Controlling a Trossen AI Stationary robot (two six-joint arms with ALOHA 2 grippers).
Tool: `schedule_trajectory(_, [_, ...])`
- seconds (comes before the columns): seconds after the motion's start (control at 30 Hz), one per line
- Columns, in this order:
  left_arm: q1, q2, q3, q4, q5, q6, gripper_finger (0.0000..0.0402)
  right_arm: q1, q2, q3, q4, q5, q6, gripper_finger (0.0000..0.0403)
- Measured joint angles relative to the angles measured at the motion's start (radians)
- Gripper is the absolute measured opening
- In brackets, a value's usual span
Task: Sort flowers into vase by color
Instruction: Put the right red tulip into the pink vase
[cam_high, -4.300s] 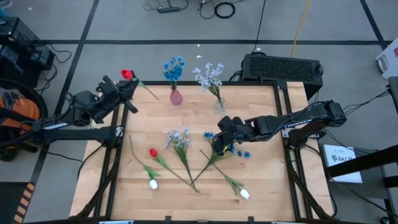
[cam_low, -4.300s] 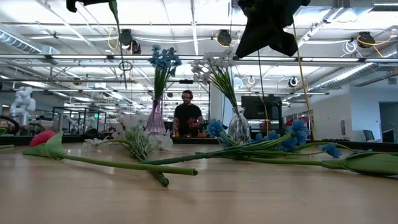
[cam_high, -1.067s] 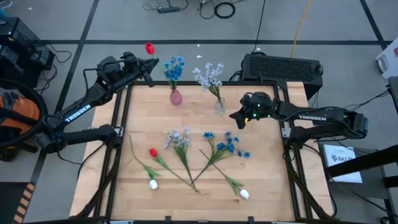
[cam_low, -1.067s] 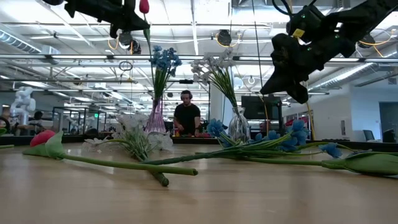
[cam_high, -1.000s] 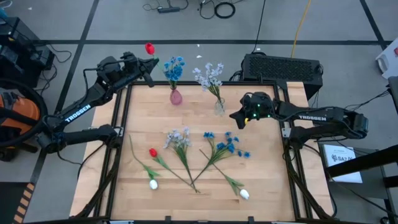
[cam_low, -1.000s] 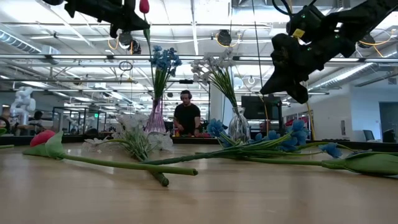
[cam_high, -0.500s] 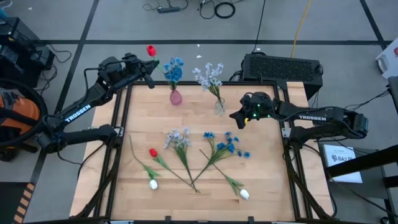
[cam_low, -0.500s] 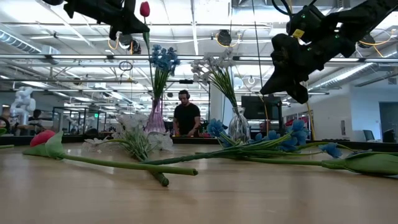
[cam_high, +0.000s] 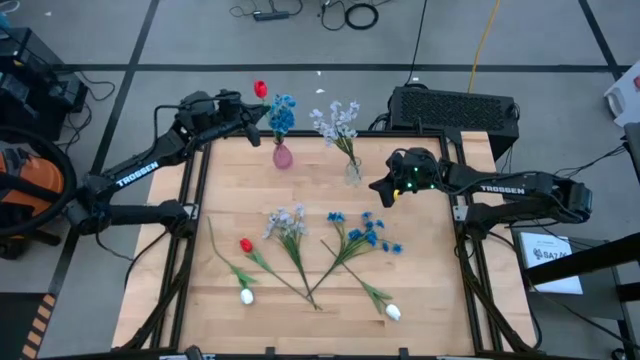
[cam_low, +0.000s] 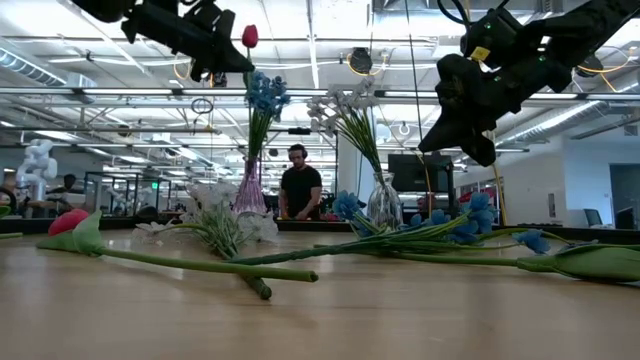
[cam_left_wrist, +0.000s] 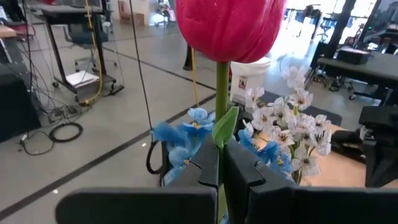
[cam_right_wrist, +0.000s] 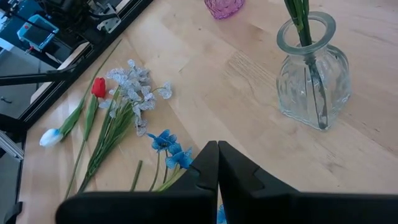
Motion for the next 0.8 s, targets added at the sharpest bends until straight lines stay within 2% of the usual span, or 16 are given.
schedule_trajectory(0.4, [-0.041,0.08,-0.019,-0.035,-0.005,-0.018,0.0004,0.0,0.0,0.0,0.0,0.0,-0.001,0.0])
schedule_trajectory(0.8, [-0.08,0.079,-0.028,-0.129,-0.087,-0.04,0.0004,0.0,0.0,0.0,0.0,-0.001,-0.019,0.0])
